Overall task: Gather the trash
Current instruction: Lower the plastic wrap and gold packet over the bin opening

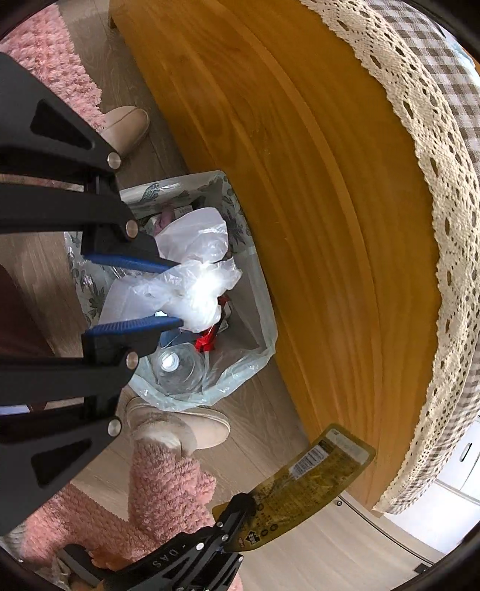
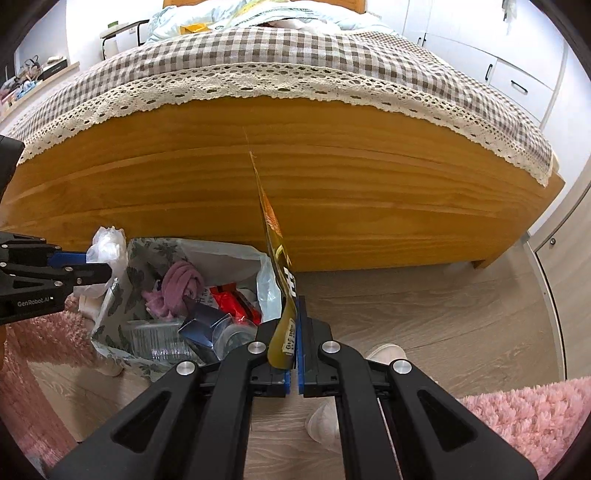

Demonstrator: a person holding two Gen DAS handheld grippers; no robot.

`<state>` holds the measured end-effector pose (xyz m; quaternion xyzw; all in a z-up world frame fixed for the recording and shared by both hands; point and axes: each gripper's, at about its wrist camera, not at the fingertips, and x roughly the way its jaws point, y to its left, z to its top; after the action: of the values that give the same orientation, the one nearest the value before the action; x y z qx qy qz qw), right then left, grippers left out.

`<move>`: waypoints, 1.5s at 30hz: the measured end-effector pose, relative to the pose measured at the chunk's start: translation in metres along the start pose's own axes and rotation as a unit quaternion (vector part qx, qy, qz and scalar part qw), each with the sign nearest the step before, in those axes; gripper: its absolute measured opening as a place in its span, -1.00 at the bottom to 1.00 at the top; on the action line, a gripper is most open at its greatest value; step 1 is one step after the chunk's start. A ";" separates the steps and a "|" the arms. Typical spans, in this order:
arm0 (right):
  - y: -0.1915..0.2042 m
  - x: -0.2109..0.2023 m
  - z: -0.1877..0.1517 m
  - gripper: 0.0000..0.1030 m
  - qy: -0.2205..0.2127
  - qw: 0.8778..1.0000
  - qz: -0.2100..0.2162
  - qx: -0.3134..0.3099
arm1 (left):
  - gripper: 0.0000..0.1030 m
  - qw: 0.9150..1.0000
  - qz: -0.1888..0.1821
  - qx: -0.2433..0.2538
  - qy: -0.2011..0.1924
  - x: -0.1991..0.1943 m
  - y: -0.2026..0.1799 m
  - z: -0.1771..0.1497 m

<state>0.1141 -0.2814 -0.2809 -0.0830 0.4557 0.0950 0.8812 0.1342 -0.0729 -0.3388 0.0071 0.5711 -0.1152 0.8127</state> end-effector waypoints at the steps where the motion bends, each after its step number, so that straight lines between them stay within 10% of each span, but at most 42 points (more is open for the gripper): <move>1: 0.000 0.000 0.000 -0.96 0.000 1.000 0.000 0.000 | -0.58 1.000 0.001 0.000 0.000 0.000 0.000 0.000; 34: 0.034 0.034 -0.003 -0.96 0.059 0.995 0.017 -0.081 | -0.58 0.999 0.009 -0.030 0.016 0.010 0.024 -0.012; 45: 0.075 0.081 0.001 -0.96 0.128 0.965 0.047 -0.224 | -0.58 0.997 0.020 -0.045 0.062 0.039 0.031 -0.010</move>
<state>0.1424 -0.2008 -0.3515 -0.2675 0.5351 0.2248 0.7691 0.1433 -0.0487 -0.3827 -0.0108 0.6249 -0.0729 0.7772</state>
